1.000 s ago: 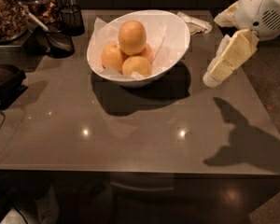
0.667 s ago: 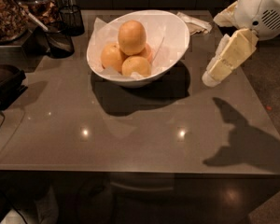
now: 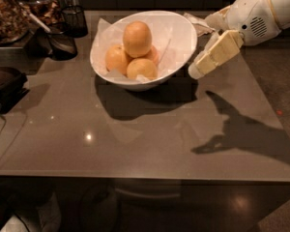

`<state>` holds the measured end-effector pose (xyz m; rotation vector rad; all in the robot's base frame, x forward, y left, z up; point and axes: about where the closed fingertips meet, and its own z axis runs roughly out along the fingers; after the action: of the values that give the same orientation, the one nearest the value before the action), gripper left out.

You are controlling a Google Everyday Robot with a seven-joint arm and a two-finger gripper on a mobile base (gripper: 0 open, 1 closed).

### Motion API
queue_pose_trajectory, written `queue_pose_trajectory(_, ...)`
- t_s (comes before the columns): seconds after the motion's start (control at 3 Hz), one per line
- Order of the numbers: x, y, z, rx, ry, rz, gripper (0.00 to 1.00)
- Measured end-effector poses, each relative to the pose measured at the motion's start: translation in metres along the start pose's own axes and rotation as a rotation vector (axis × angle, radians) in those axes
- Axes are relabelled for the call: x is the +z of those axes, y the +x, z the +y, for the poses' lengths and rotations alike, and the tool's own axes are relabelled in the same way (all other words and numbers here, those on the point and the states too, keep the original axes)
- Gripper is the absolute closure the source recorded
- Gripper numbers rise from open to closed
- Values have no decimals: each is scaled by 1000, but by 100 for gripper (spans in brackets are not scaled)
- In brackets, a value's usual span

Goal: Pick orange from white bowl

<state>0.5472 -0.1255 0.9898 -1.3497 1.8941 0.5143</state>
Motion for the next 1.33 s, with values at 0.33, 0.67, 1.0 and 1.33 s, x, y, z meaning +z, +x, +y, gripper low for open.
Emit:
queue_pose_trajectory(0.33, 31, -19, -19, 37, -75, -118, 0)
queue_pose_trajectory(0.67, 33, -19, -22, 42, -80, -129, 0)
queue_pose_trajectory(1.0, 49, -28, -25, 9, -89, -155, 0)
queue_pose_trajectory(1.33, 72, -42, -34, -16, -100, -150, 0)
